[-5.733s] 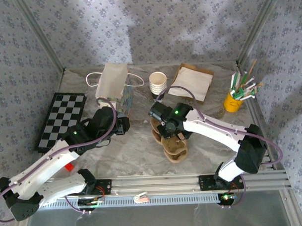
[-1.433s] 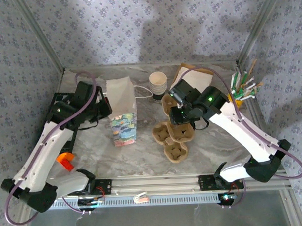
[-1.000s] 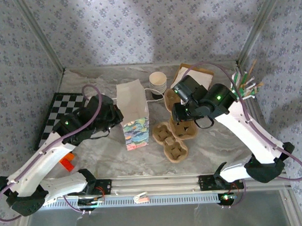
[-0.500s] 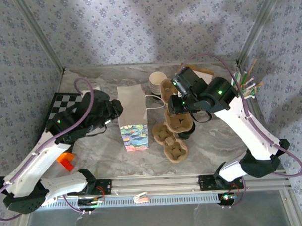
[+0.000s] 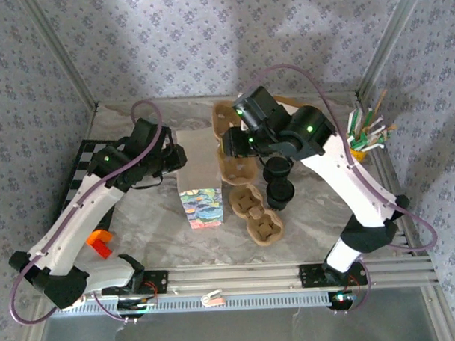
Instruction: Pack the takeout coffee
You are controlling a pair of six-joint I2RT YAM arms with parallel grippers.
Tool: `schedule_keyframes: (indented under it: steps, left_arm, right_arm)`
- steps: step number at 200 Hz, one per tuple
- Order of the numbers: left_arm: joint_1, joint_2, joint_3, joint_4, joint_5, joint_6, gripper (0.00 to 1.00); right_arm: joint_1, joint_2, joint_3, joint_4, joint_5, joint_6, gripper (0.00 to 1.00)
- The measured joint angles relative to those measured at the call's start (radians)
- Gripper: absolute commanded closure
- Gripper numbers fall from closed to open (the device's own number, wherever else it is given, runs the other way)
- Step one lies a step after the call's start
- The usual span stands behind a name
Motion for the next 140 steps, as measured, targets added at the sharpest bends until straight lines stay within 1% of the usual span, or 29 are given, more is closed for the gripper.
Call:
schedule_keyframes:
  steps: [18,64,106,140]
  left_arm:
    - [0.013,0.000,-0.005,0.007,0.009,0.015,0.89]
    - [0.020,-0.006,-0.042,0.021,0.011,0.009,1.00]
    - [0.020,-0.048,-0.069,0.041,0.010,-0.016,1.00]
    - [0.020,-0.090,-0.080,0.042,0.007,-0.037,1.00]
  right_arm:
    - [0.007,0.048,0.039,0.029,-0.004,0.018,0.67]
    - [0.027,0.124,0.072,0.101,-0.014,0.069,0.67]
    - [0.056,0.183,0.095,0.139,-0.002,0.104,0.67]
    - [0.069,0.227,0.097,0.146,0.032,0.123,0.67]
